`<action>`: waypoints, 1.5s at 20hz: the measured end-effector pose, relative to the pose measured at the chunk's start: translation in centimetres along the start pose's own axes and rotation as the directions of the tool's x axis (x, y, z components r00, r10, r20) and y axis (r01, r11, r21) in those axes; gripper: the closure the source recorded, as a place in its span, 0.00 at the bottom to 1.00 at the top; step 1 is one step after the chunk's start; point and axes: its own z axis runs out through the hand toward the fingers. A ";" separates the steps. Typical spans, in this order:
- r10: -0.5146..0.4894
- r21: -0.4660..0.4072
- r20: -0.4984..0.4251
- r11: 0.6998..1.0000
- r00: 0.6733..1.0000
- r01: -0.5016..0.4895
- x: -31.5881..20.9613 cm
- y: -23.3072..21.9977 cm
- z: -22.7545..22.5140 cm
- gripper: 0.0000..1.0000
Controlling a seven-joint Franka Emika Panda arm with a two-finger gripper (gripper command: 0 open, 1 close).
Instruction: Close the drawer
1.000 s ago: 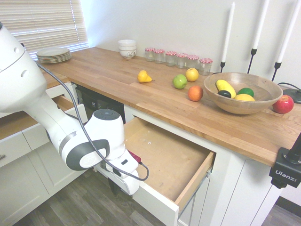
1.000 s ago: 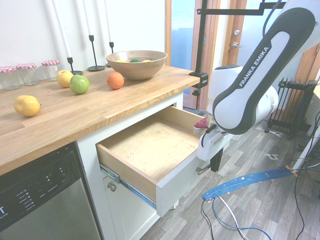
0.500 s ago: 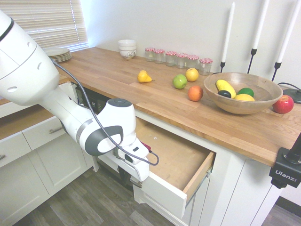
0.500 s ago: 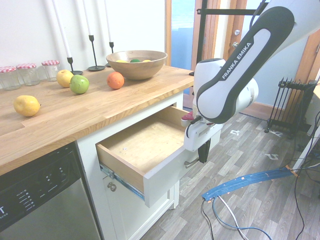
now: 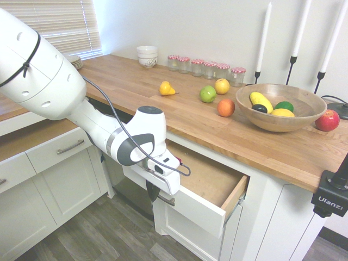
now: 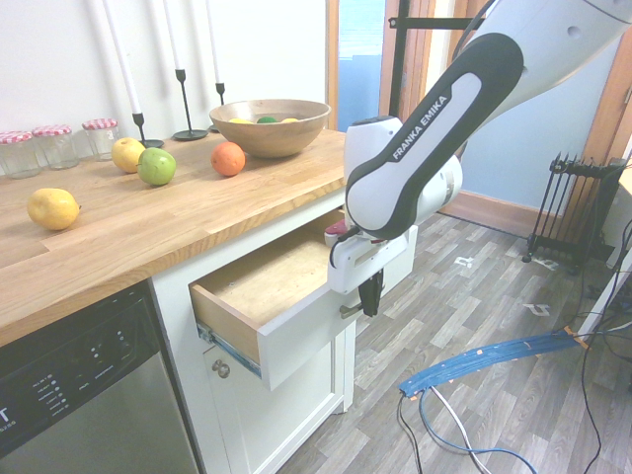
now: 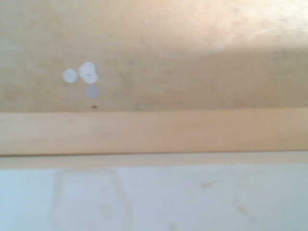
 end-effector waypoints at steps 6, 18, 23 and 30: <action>0.011 0.007 -0.004 1.000 1.000 -0.011 2.5 -2.6 -1.7 1.00; 0.017 0.004 -0.008 1.000 1.000 -0.017 5.1 -5.3 -1.3 1.00; 0.023 0.002 -0.006 1.000 1.000 -0.023 6.3 -5.8 -1.5 1.00; 0.031 -0.008 -0.007 0.999 0.999 -0.031 7.5 -6.9 -1.6 1.00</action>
